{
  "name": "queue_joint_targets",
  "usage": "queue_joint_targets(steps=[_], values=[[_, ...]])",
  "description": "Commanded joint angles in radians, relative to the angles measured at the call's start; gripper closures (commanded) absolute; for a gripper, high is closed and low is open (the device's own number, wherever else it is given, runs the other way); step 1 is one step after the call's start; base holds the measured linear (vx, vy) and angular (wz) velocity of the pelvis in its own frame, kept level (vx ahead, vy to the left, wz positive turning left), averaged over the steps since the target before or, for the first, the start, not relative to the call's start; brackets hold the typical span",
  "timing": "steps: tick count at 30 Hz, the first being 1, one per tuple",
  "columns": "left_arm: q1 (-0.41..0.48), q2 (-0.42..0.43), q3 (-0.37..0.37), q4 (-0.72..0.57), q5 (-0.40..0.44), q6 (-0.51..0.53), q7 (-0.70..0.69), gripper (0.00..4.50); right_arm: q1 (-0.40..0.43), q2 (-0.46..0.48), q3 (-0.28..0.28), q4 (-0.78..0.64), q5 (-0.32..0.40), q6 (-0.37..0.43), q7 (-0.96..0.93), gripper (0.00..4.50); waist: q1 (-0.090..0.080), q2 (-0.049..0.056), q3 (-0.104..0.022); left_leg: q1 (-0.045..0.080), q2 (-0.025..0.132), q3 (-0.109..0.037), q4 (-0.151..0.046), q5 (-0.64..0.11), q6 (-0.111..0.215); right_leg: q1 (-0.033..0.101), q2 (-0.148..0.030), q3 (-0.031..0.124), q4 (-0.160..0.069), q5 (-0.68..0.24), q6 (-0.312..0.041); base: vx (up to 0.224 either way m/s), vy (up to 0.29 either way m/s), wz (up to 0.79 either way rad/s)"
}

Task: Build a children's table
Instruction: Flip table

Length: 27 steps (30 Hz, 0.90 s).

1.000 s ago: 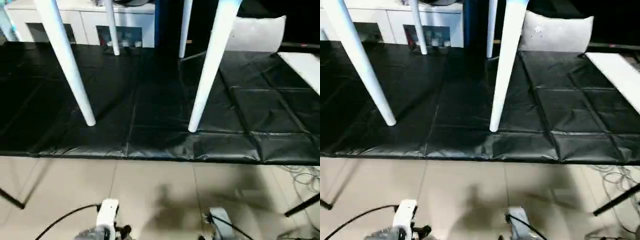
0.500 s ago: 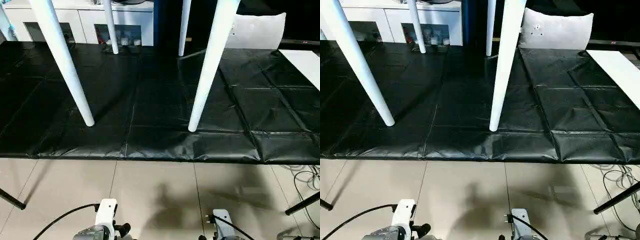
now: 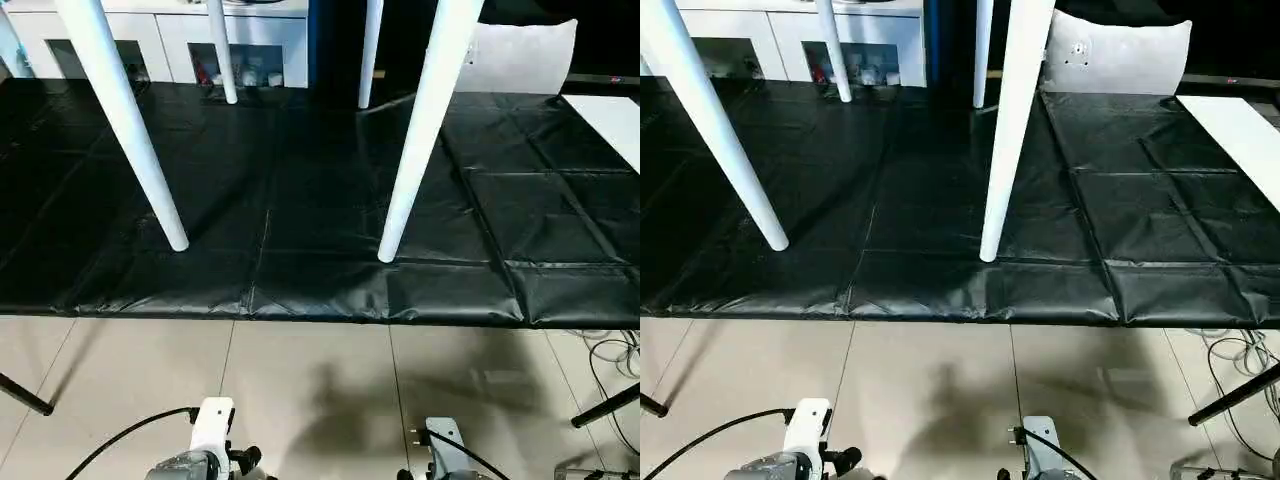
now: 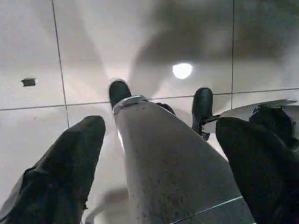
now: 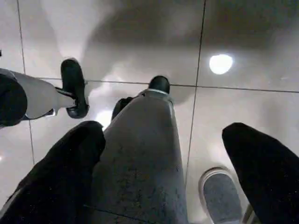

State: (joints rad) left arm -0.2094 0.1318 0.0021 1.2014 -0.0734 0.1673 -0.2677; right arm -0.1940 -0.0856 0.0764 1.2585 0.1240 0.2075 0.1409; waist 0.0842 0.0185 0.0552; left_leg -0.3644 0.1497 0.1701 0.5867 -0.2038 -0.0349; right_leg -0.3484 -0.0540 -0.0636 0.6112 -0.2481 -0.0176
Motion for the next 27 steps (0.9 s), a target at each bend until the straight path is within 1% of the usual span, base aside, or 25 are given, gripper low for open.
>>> queue_joint_targets(steps=[1, 5, 8, 16, 23, 27], values=[[-0.008, -0.001, 0.002, 0.006, 0.000, -0.005, 0.010, 0.27, -0.002, 0.001, -0.004, 0.004, 0.006, 0.001, 0.002, 0.00, -0.004, 0.009, -0.035, 0.013, 0.114, -0.043, -0.092, -0.285, 0.022, 0.014, -0.140, 0.075, -0.087, -0.114, -0.257, 0.000, 0.000, 0.00], [-0.008, -0.001, 0.002, 0.006, 0.000, -0.005, 0.010, 0.27, -0.002, 0.001, -0.004, 0.004, 0.006, 0.001, 0.002, 0.00, -0.004, 0.009, -0.034, 0.013, 0.115, -0.045, -0.093, -0.285, 0.016, 0.013, -0.139, 0.076, -0.088, -0.125, -0.251, 0.000, 0.000, 0.00], [-0.008, -0.001, 0.002, 0.006, 0.000, -0.005, 0.010, 0.27, -0.002, 0.001, -0.004, 0.004, 0.006, 0.001, 0.002, 0.00, -0.005, 0.009, -0.034, 0.012, 0.115, -0.044, -0.094, -0.282, 0.018, 0.013, -0.139, 0.076, -0.087, -0.113, -0.252, 0.000, 0.000, 0.00], [-0.008, -0.001, 0.002, 0.006, 0.000, -0.005, 0.010, 0.27, -0.002, 0.001, -0.004, 0.004, 0.006, 0.001, 0.002, 0.00, -0.005, 0.009, -0.032, 0.012, 0.116, -0.045, -0.096, -0.297, 0.015, 0.011, -0.140, 0.077, -0.091, -0.143, -0.248, 0.000, 0.000, 0.00], [-0.008, -0.001, 0.002, 0.006, 0.000, -0.005, 0.010, 0.27, -0.002, 0.001, -0.004, 0.004, 0.006, 0.001, 0.002, 0.00, -0.005, 0.009, -0.032, 0.011, 0.115, -0.044, -0.096, -0.290, 0.016, 0.010, -0.142, 0.078, -0.092, -0.135, -0.248, 0.000, 0.000, 0.00], [-0.008, -0.001, 0.002, 0.006, 0.000, -0.005, 0.010, 0.27, -0.002, 0.001, -0.004, 0.004, 0.006, 0.001, 0.002, 0.00, -0.006, 0.009, -0.030, 0.011, 0.116, -0.044, -0.097, -0.300, 0.013, 0.009, -0.141, 0.078, -0.093, -0.151, -0.246, 0.000, 0.000, 0.00]])
